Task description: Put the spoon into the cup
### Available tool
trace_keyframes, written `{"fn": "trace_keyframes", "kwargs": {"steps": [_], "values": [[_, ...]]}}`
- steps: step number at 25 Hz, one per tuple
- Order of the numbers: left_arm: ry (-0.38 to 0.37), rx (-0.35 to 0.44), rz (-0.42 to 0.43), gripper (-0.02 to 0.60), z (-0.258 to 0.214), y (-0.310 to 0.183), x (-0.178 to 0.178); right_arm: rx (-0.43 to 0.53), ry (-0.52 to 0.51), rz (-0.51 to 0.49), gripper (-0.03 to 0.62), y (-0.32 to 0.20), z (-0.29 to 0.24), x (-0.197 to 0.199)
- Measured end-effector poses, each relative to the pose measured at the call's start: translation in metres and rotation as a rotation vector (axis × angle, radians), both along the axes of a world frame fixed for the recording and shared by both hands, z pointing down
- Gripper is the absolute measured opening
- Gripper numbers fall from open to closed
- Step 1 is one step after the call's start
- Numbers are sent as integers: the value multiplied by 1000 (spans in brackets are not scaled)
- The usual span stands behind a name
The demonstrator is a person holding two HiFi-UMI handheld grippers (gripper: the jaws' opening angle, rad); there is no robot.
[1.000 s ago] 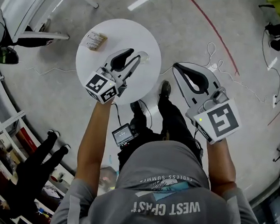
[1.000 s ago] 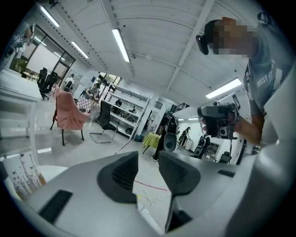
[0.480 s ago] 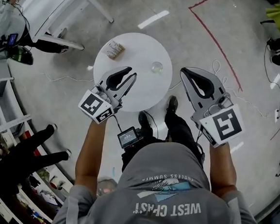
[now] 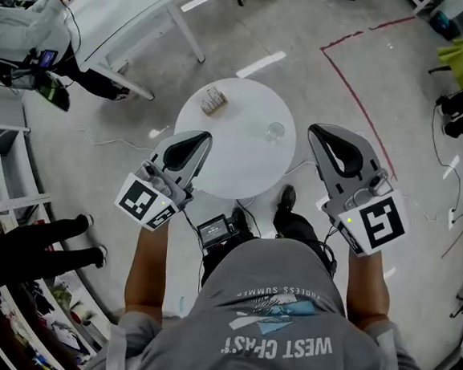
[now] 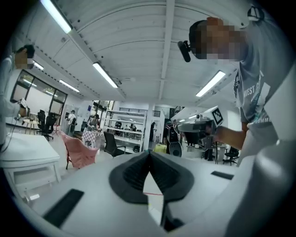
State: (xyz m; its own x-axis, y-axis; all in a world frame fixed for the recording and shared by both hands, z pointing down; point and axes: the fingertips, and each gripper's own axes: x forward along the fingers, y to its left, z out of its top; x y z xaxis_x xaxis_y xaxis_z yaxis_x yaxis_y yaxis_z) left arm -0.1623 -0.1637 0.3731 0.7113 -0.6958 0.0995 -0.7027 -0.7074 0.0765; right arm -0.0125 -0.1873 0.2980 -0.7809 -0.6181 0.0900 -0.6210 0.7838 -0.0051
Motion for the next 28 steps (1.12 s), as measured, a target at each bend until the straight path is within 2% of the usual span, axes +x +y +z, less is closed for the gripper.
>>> {"fn": "trace_keyframes", "kwargs": {"steps": [5,12,17,28], "values": [[-43,54,-16,3,-34,17,-16,16,81,-15,2,15,-7,1],[-50,127,-44,3,-78,43,-33,89,68,-36,2,36,-36,-10],[-57,194,-51,3,-104,59,-40,163,-12,-35,2,45,-67,-26],[-97,287,-69,3,-124,90,-49,238,9,-28,2,72,-83,-25]]}}
